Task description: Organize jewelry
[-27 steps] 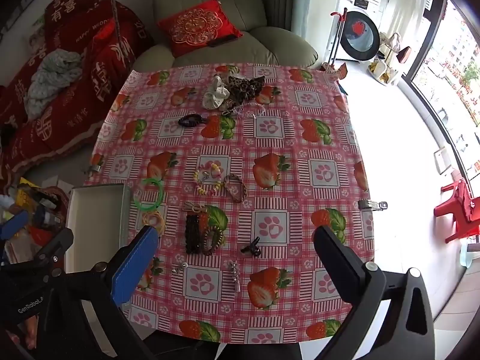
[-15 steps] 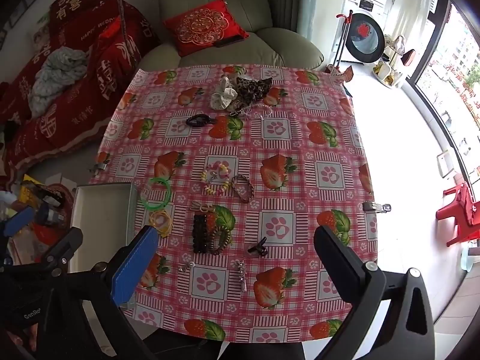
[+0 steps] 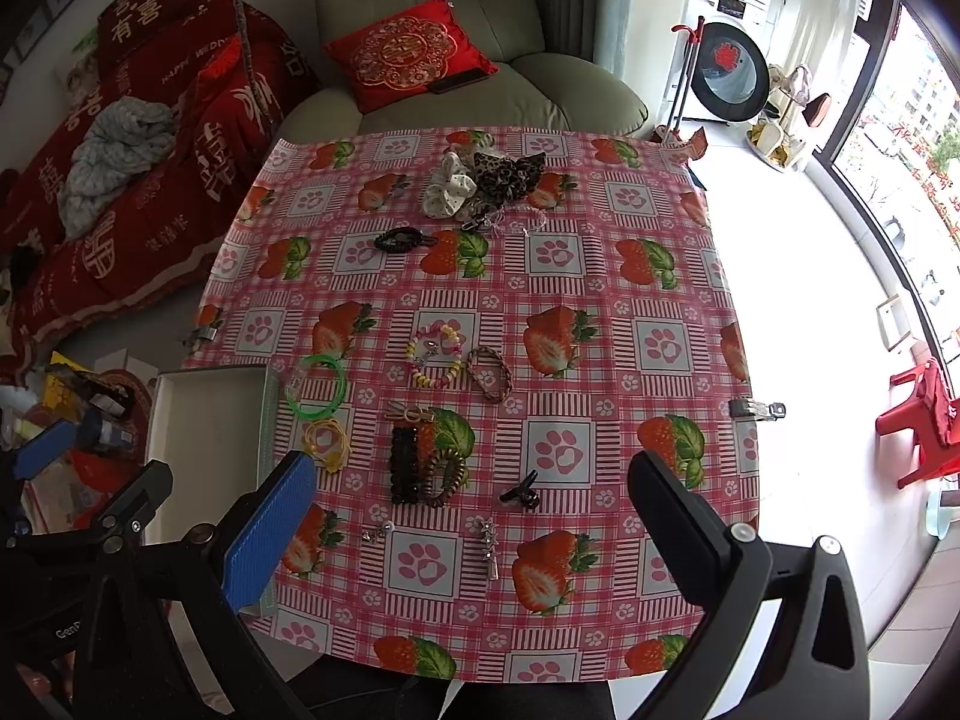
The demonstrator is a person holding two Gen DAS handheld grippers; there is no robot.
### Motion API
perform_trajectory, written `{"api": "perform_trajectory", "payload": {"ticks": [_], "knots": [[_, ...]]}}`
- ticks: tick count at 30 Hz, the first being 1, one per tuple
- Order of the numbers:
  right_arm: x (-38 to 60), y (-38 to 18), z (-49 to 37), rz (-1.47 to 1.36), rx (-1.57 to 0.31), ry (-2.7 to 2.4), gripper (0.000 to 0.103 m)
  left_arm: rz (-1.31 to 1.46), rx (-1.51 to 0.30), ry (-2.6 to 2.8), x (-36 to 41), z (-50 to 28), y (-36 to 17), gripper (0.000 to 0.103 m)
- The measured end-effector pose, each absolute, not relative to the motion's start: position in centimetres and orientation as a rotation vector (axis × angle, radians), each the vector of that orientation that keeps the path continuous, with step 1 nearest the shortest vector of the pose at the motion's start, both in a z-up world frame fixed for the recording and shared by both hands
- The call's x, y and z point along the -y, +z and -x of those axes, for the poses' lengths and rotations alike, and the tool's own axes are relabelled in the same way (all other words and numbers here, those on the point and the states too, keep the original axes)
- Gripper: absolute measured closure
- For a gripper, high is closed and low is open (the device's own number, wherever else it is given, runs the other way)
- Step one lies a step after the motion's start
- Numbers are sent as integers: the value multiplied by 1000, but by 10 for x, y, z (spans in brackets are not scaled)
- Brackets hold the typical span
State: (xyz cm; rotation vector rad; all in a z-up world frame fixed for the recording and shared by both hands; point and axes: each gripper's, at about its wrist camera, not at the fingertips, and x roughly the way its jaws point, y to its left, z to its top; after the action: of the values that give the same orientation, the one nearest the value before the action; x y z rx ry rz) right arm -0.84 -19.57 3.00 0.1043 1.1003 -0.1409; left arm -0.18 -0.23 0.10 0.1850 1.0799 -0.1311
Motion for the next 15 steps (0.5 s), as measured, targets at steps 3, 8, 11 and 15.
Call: {"api": "perform_trajectory", "payload": {"ticks": [3,8,11,15], "knots": [[195,30,8,-104,-1100,-142,0,-185,-1079,-129,2,2,1,0],[195,30,8,-104,-1100,-141,0,-180,-1082,-126,3,2,1,0],[194,30,8,-103,-1100,-140,0,-180,-1083,-127,3,2,1,0],[194,29,7,-110,-1101,-138,0,-178,-1087,-123,2,2,0,0]]}}
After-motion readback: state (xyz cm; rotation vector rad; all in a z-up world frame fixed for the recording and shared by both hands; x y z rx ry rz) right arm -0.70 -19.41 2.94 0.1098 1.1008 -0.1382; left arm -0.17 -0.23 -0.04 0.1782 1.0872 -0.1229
